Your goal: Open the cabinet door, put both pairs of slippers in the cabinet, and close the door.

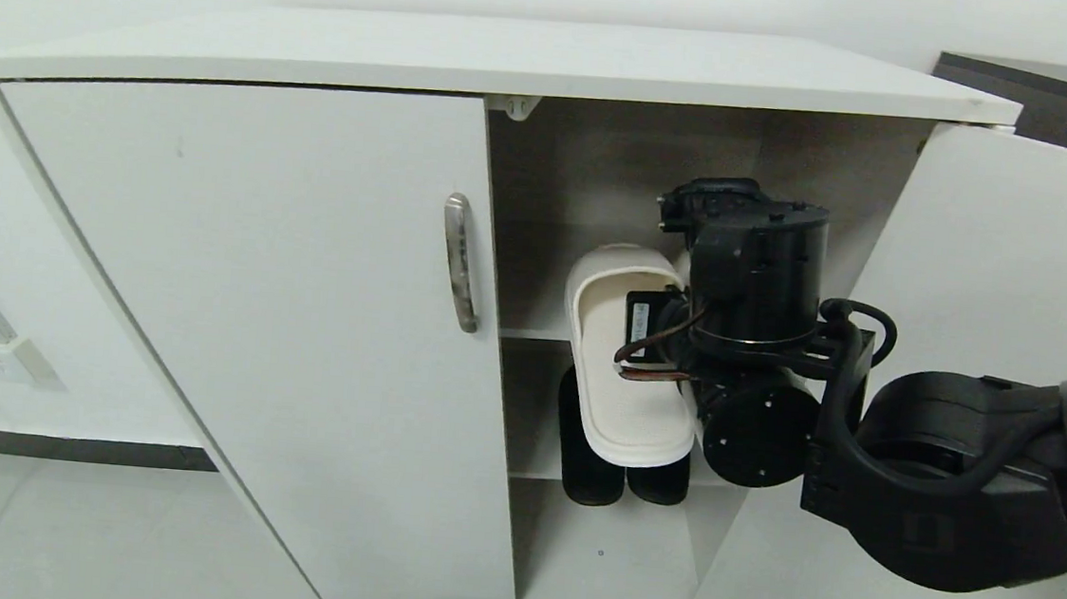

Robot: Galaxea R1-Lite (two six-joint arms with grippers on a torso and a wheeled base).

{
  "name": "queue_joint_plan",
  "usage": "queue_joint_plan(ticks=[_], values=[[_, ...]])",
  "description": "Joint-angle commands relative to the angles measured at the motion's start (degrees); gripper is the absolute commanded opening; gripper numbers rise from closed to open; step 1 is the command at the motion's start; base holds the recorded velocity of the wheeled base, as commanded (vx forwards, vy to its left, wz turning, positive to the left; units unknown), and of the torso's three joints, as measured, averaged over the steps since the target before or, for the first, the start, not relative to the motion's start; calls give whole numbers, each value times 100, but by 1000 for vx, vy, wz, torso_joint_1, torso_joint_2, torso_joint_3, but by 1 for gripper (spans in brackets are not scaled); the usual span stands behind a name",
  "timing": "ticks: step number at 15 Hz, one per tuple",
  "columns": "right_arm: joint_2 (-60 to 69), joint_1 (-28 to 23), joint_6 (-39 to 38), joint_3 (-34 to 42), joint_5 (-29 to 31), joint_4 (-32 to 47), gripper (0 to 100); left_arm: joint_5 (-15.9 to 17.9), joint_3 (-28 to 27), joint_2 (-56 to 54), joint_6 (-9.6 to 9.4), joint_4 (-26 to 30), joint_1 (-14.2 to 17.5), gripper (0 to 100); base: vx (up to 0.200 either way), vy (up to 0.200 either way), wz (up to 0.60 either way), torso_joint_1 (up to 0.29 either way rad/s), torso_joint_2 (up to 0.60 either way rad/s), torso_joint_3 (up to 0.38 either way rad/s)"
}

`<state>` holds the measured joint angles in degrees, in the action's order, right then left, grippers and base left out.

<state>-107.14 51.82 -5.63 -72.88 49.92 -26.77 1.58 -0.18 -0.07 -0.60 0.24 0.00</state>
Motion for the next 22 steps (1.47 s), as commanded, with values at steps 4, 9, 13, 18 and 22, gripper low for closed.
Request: queue_joint_plan(ticks=[4, 9, 13, 18, 22], values=[[-149, -23, 1, -104, -228, 14, 0, 0, 1, 7, -2, 2, 0, 0, 50, 0, 0, 2, 2, 2], [-738, -445, -61, -1220, -413, 585, 0, -9, 1, 7, -2, 2, 0, 0, 0, 0, 0, 0, 0, 0], [-1283, -709, -175, -2117, -466, 867, 0, -9, 1, 7, 7, 2, 0, 0, 0, 0, 0, 0, 0, 0], [-1626, -876, -201, -3013, -589, 1315, 0, -9, 1, 7, 7, -7, 0, 0, 0, 0, 0, 0, 0, 0], [-1713, -911, -201, -3119, -650, 1315, 0, -9, 1, 7, 7, -7, 0, 0, 0, 0, 0, 0, 0, 0]])
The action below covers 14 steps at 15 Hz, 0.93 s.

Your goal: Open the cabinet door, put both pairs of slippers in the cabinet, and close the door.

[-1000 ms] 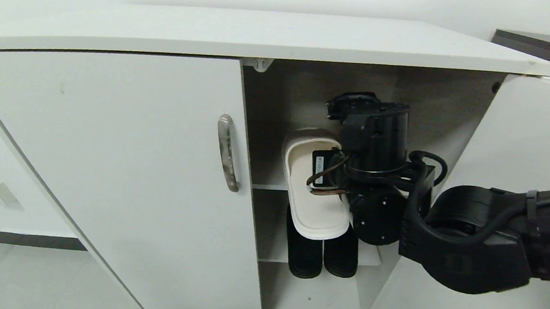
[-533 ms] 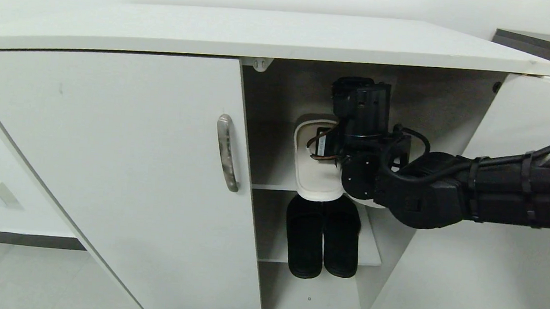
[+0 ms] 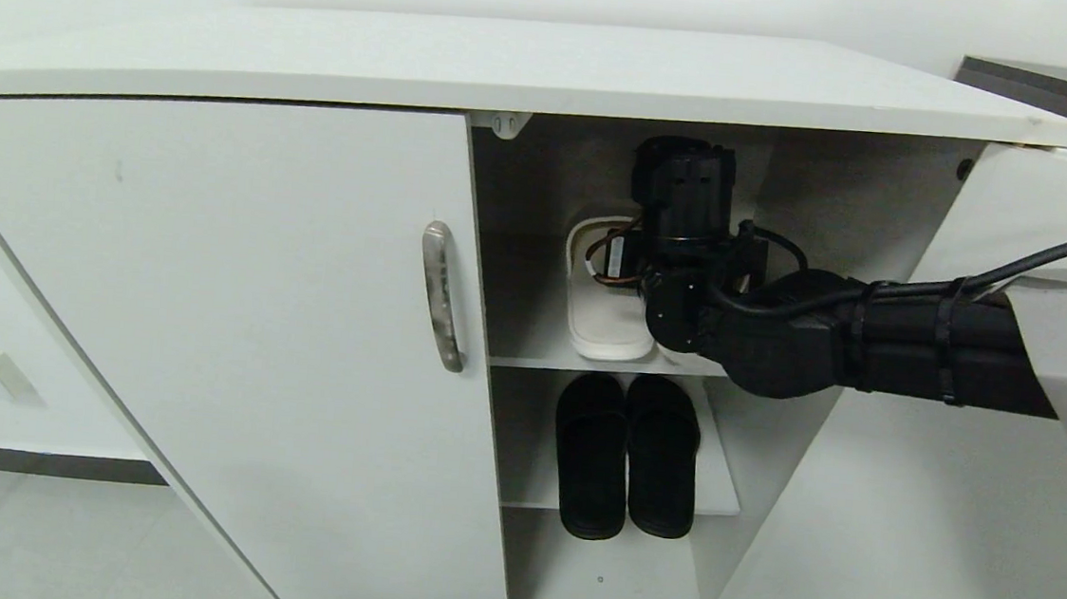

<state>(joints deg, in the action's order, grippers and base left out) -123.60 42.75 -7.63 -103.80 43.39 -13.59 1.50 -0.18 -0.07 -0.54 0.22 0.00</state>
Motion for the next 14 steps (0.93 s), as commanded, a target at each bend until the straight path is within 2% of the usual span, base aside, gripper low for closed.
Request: queue_joint_plan(ticks=[1, 10, 11, 14], values=[[-76, -4, -2, -26, 3, -3, 0, -1, 1, 7, 1, 4, 0, 0, 0, 0, 0, 0, 0, 0], [-112, -4, -2, 0, 12, -3, 0, -9, 1, 7, 1, -4, 0, 0, 0, 0, 0, 0, 0, 0], [-112, 5, -2, 9, 12, -3, 100, -9, 1, 7, 10, 4, 0, 0, 0, 0, 0, 0, 0, 0], [20, 31, 16, 176, 12, -3, 100, -9, 1, 7, 10, 4, 0, 0, 0, 0, 0, 0, 0, 0]])
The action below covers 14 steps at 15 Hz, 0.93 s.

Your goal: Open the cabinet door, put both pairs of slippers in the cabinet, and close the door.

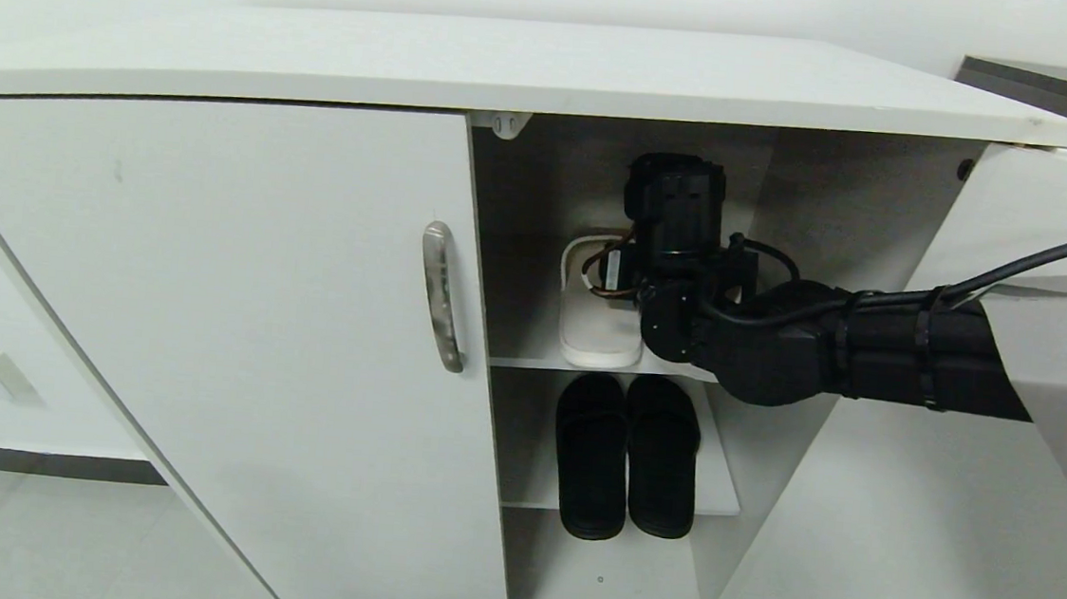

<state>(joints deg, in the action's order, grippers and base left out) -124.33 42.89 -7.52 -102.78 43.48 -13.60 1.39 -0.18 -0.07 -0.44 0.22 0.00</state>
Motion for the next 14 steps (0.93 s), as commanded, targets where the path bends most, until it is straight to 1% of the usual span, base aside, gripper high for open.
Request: queue_joint_plan(ticks=[1, 2, 6, 7, 8, 10, 12, 14], values=[[243, 80, 5, 241, 2, -2, 100, 2, 1, 7, 0, -4, 0, 0, 0, 0, 0, 0, 0, 0], [339, 115, 5, 355, 2, -2, 100, 2, 1, 7, 0, 4, 0, 0, 0, 0, 0, 0, 0, 0], [1157, 449, -12, 1331, 46, -46, 100, 10, 1, 7, -9, -4, 0, 0, 0, 0, 0, 0, 0, 0], [1262, 501, -12, 1471, 55, -55, 100, 2, 1, 7, -9, 4, 0, 0, 0, 0, 0, 0, 0, 0], [1579, 668, -21, 1911, 55, -125, 100, 10, 1, 7, -9, 4, 0, 0, 0, 0, 0, 0, 0, 0], [1983, 906, -12, 2517, 46, -292, 100, 10, 1, 7, 0, -4, 0, 0, 0, 0, 0, 0, 0, 0], [2229, 1090, -12, 2895, 29, -441, 100, 10, 1, 7, 0, -4, 0, 0, 0, 0, 0, 0, 0, 0], [2669, 1363, -12, 3537, -156, -608, 100, 10, 1, 7, -9, -4, 0, 0, 0, 0, 0, 0, 0, 0]])
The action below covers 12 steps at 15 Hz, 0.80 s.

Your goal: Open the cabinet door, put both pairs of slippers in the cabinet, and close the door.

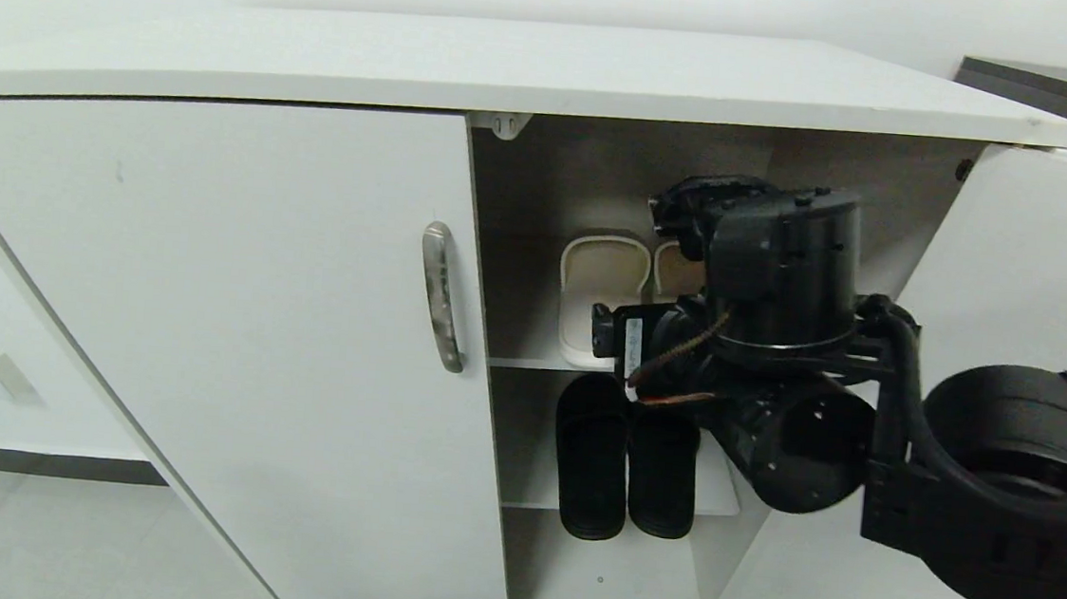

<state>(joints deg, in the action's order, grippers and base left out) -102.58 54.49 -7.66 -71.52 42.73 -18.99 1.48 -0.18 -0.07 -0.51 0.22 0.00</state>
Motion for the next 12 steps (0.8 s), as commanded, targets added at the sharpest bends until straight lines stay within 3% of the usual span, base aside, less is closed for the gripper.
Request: queue_joint_plan(ticks=[1, 4, 5, 8, 12], values=[[661, 299, 1, 675, -283, -105, 100, 2, 1, 7, -2, 4, 0, 0, 0, 0, 0, 0, 0, 0], [801, 352, -245, 1114, -441, -228, 100, 2, 1, 7, -2, 4, 0, 0, 0, 0, 0, 0, 0, 0], [801, 352, -315, 1220, -502, -324, 0, 2, 1, 7, -2, 4, 0, 0, 0, 0, 0, 0, 0, 0], [837, 352, -263, 1536, -678, -764, 0, 2, 1, 7, -10, 4, 0, 0, 0, 0, 0, 0, 0, 0], [793, 360, -263, 1571, -696, -781, 0, 11, 1, 7, -10, 4, 0, 0, 0, 0, 0, 0, 0, 0]])
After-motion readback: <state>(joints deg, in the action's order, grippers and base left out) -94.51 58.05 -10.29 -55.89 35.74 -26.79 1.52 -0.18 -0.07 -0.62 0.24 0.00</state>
